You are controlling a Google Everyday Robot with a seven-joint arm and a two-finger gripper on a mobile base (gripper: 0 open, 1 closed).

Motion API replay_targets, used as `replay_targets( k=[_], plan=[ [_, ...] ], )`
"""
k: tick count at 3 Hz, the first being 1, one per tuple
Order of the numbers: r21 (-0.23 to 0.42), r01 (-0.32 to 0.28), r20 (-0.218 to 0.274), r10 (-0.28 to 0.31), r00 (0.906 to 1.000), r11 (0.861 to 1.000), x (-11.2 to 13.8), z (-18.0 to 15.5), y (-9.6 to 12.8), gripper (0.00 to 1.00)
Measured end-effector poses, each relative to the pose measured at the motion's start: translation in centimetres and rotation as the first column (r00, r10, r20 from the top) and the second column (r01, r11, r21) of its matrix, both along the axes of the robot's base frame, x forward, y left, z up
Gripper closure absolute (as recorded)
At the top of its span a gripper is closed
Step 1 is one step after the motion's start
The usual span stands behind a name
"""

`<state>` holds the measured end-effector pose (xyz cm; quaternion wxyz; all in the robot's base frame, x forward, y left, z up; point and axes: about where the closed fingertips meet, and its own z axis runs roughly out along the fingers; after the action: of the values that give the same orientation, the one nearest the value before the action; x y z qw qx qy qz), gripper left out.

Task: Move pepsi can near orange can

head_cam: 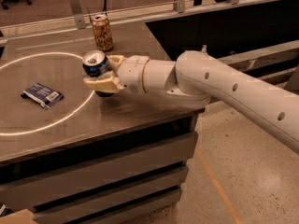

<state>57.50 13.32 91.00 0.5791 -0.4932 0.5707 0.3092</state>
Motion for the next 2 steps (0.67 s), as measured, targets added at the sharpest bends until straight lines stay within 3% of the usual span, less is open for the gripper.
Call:
replay_targets(
  k=[1,2],
  plan=[
    [-0.038,0.150,0.058,-0.148,0.9873,0.988,2.78,1.22,-3.33,1.00],
    [-0.038,0.150,0.058,-0.148,0.9873,0.988,2.78,1.22,-3.32,1.00]
  ],
)
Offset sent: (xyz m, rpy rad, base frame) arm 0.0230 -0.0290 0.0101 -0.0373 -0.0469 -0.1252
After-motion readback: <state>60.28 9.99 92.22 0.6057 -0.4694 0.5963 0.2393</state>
